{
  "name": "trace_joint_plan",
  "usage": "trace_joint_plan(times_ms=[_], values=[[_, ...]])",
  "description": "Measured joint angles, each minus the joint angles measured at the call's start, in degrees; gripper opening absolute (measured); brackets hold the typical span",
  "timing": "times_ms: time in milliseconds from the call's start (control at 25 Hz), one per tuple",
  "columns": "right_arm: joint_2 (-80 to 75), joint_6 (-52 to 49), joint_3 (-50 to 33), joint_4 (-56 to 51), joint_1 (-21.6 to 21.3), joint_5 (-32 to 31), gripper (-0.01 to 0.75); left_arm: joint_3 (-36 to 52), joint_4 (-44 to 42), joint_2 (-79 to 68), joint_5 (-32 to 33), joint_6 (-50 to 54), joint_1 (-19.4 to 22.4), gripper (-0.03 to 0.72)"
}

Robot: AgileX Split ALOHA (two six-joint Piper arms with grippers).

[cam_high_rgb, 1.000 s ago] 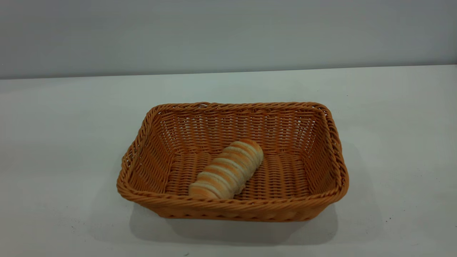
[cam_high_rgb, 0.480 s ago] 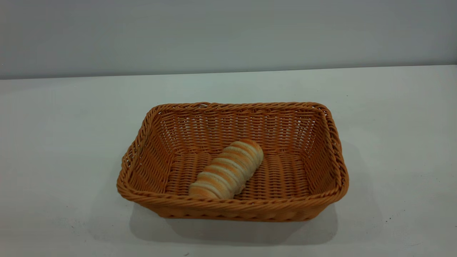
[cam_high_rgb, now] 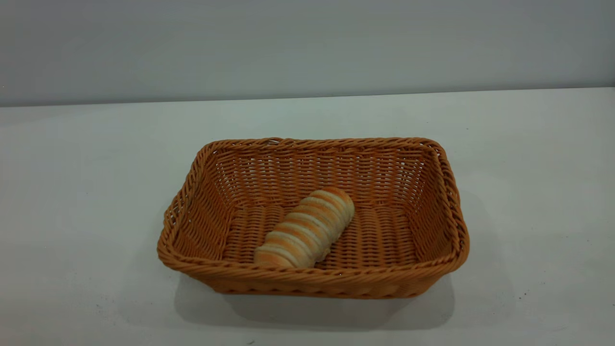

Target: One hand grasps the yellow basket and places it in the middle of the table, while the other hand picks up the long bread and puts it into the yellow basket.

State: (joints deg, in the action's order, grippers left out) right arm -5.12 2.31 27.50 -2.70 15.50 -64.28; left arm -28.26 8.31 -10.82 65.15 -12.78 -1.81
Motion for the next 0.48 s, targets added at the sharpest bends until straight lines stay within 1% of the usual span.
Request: trace_joint_plan(times_ms=[480], values=[[0.00,-0.06,0.00,0.00,0.00,0.00,0.587,0.00,0.00,0.90,-0.07,0.06,0.00,0.508]])
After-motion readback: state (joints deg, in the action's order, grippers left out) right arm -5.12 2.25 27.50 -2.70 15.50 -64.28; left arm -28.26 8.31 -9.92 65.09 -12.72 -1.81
